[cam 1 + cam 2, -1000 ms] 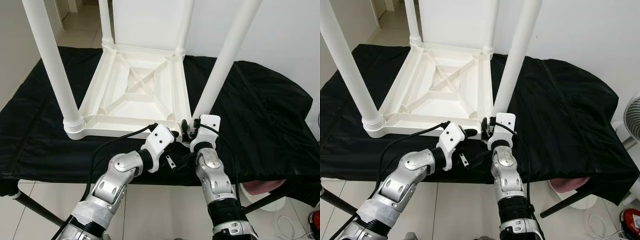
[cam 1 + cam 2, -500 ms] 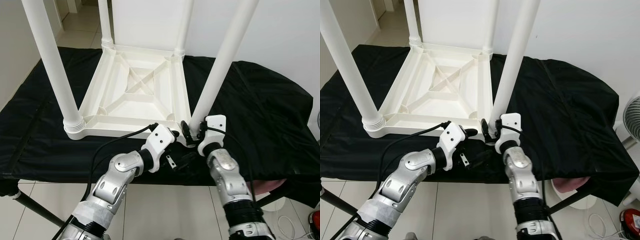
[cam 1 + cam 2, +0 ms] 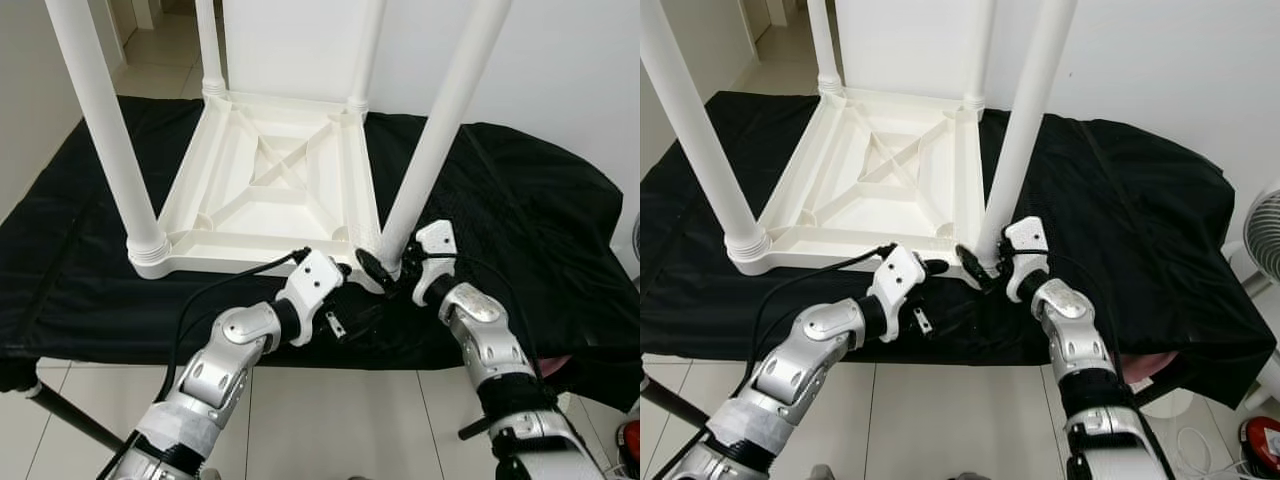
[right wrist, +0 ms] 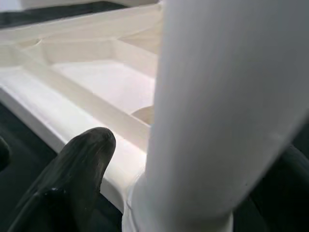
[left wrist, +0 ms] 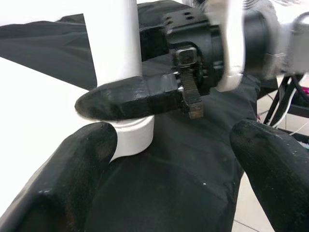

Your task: Building children table

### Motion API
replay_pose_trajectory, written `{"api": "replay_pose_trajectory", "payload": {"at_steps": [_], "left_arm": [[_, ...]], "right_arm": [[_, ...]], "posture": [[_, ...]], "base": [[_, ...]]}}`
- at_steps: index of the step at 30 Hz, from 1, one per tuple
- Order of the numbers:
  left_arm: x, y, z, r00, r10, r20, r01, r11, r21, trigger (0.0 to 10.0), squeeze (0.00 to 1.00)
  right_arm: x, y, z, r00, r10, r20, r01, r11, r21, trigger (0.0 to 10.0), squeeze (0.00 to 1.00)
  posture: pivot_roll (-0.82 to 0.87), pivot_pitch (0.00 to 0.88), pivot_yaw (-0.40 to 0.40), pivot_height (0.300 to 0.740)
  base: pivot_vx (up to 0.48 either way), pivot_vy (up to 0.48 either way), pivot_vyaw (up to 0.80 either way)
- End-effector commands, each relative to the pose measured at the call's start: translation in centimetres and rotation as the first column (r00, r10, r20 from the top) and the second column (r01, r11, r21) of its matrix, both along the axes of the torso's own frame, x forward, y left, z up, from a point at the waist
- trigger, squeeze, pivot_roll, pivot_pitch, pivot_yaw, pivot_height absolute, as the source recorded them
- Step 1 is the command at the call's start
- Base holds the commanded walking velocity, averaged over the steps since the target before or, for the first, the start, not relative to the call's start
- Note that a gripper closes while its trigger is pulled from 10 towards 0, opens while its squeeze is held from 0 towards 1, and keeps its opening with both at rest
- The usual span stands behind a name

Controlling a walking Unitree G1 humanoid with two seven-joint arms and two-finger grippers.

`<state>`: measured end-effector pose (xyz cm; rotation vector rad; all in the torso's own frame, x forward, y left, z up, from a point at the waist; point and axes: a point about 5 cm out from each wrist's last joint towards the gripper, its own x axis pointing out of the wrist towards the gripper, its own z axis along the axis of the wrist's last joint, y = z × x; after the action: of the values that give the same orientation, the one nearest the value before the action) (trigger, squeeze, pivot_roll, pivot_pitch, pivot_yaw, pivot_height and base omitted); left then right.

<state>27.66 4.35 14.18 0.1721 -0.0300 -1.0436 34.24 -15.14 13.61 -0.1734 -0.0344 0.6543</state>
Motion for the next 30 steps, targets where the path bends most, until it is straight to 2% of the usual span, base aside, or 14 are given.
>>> {"api": "replay_pose_trajectory", "payload": {"at_steps": [1, 4, 5, 6, 7, 8, 9, 10, 21, 22, 23, 30], "left_arm": [[-0.3, -0.3, 0.3, 1.0, -0.02, 0.014, 0.02, 1.0, 0.012, 10.0, 0.0], [-0.2, -0.3, 0.4, 1.0, -0.02, 0.018, 0.019, 1.0, 0.013, 10.0, 0.0], [-0.2, -0.3, 0.4, 1.0, -0.019, 0.019, 0.018, 1.0, 0.013, 10.0, 0.0], [-0.2, -0.2, 0.4, 1.0, -0.018, 0.021, 0.017, 1.0, 0.014, 10.0, 0.0], [-0.2, -0.2, 0.5, 1.0, -0.018, 0.022, 0.017, 1.0, 0.014, 10.0, 0.0], [-0.2, -0.2, 0.5, 1.0, -0.018, 0.022, 0.017, 1.0, 0.013, 10.0, 0.0], [-0.2, -0.2, 0.5, 1.0, -0.018, 0.022, 0.017, 1.0, 0.013, 10.0, 0.0], [-0.2, -0.3, 0.5, 1.0, -0.02, 0.023, 0.019, 1.0, 0.014, 10.0, 0.0], [-0.2, -0.7, 0.6, 0.999, -0.03, 0.026, 0.03, 1.0, 0.008, 10.0, 0.0], [-0.2, -0.7, 0.6, 0.999, -0.031, 0.026, 0.031, 0.999, 0.006, 10.0, 0.0], [-0.2, -0.8, 0.7, 0.999, -0.034, 0.027, 0.034, 0.999, 0.005, 10.0, 0.0], [-0.4, -1.0, 0.6, 0.999, -0.042, 0.025, 0.042, 0.999, 0.001, 10.0, 0.0]], "right_arm": [[0.2, 0.3, -0.3, 0.998, 0.06, -0.015, -0.06, 0.998, -0.036, 10.0, 0.0], [0.4, 0.7, -0.4, 0.996, 0.089, -0.029, -0.091, 0.995, -0.045, 10.0, 0.0], [0.5, 0.8, -0.4, 0.994, 0.103, -0.03, -0.105, 0.993, -0.048, 9.7, 0.0], [0.6, 0.9, -0.5, 0.993, 0.112, -0.036, -0.114, 0.992, -0.05, 4.8, 0.0], [0.7, 1.0, -0.5, 0.992, 0.12, -0.041, -0.122, 0.991, -0.052, 4.0, 0.0], [0.8, 1.0, -0.6, 0.991, 0.13, -0.045, -0.132, 0.99, -0.051, 2.8, 0.0], [0.8, 1.0, -0.6, 0.991, 0.13, -0.045, -0.132, 0.99, -0.051, 2.8, 0.0], [0.9, 1.0, -0.7, 0.989, 0.135, -0.054, -0.138, 0.989, -0.052, 0.0, 0.0], [0.9, 0.4, -1.9, 0.983, 0.147, -0.107, -0.153, 0.987, -0.05, 0.0, 0.0], [0.9, 0.3, -2.0, 0.985, 0.132, -0.108, -0.136, 0.99, -0.036, 3.4, 0.0], [1.0, 0.1, -1.9, 0.99, 0.096, -0.102, -0.097, 0.995, -0.005, 10.0, 0.0], [1.4, 0.2, -1.4, 0.994, -0.045, -0.095, 0.048, 0.998, 0.031, 10.0, 0.0]], "posture": [[-0.02, 0.0, -0.074, 0.74], [-0.02, 0.0, -0.074, 0.74], [-0.02, 0.0, -0.074, 0.74], [-0.02, 0.0, -0.071, 0.74], [-0.02, 0.0, -0.071, 0.74], [-0.02, 0.0, -0.071, 0.74], [-0.02, 0.0, -0.071, 0.74], [-0.02, 0.0, -0.071, 0.74], [-0.02, 0.0, -0.069, 0.74], [-0.02, 0.0, -0.069, 0.74], [-0.02, 0.0, -0.07, 0.74], [-0.03, 0.0, -0.078, 0.74]], "base": [[0.0, 0.0, 0.0], [0.0, 0.0, 0.0], [0.0, 0.0, 0.0], [0.0, 0.0, 0.0], [0.0, 0.0, 0.0], [0.0, 0.0, 0.0], [0.0, 0.0, 0.0], [0.0, 0.0, 0.0], [0.0, 0.0, 0.0], [0.0, 0.0, 0.0], [0.0, 0.0, 0.0], [0.0, 0.0, 0.0]]}}
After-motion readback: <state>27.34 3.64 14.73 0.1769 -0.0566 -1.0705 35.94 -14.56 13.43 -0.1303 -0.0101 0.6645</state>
